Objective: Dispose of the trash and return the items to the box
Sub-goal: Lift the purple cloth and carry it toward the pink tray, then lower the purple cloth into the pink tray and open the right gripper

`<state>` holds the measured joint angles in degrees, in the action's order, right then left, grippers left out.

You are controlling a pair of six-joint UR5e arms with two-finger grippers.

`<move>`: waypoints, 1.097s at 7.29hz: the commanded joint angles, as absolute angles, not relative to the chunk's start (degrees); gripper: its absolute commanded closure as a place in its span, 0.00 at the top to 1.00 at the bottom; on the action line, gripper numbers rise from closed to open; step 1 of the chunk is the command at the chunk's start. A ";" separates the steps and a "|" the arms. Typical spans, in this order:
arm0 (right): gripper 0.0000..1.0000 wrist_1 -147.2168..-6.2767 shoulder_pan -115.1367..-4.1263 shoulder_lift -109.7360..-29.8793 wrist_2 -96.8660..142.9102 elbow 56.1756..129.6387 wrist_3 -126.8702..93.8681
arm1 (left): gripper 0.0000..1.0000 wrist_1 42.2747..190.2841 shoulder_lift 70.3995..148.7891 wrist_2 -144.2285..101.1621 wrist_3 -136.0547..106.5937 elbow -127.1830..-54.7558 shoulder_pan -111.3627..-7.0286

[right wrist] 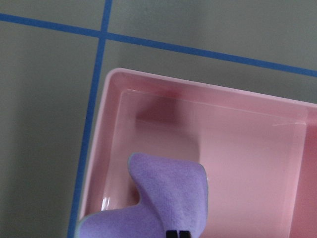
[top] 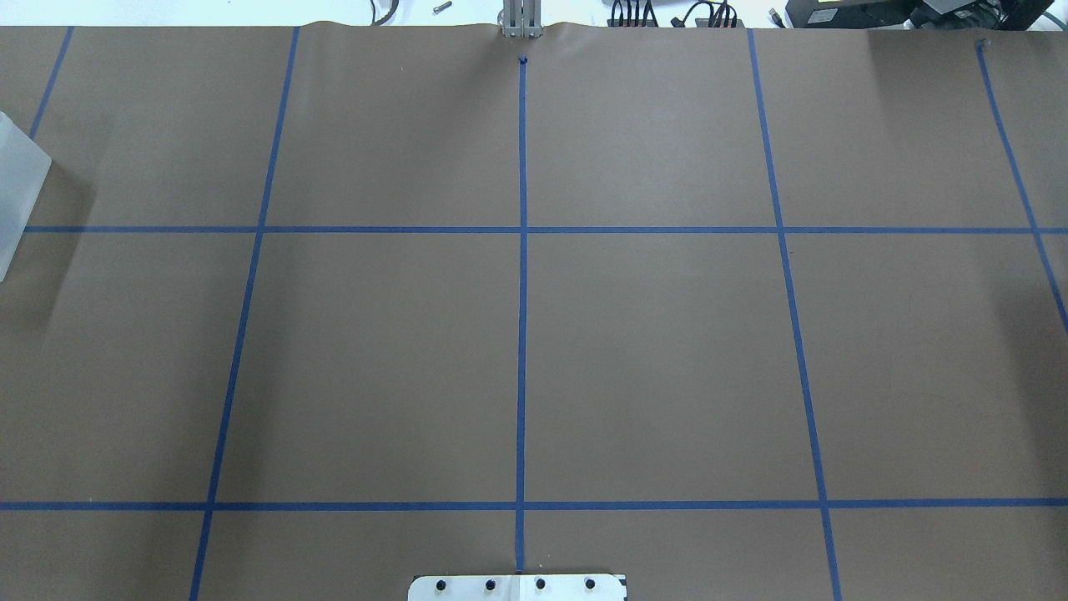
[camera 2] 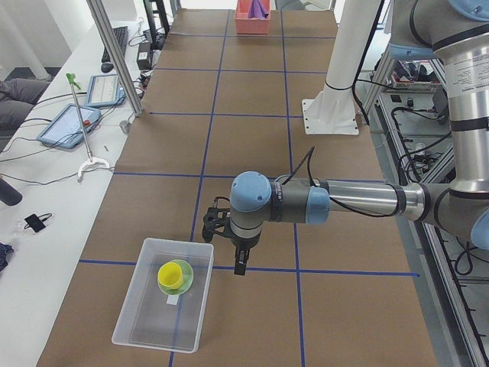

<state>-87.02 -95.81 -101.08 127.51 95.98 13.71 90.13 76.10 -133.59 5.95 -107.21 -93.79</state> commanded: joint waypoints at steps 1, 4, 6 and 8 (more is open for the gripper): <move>0.00 -77.63 -95.98 -100.90 127.27 88.43 13.71 | 0.99 90.62 76.11 -133.59 5.98 -107.14 -93.78; 0.10 -77.61 -95.98 -99.93 127.87 87.80 13.10 | 0.99 90.62 76.11 -133.59 5.98 -106.96 -93.78; 0.91 -78.39 -96.06 -97.49 134.08 88.68 12.66 | 0.99 90.62 76.11 -133.59 5.98 -106.88 -93.78; 1.00 -85.12 -96.06 -96.51 138.24 96.45 3.32 | 0.99 90.62 76.03 -133.59 5.98 -106.96 -93.78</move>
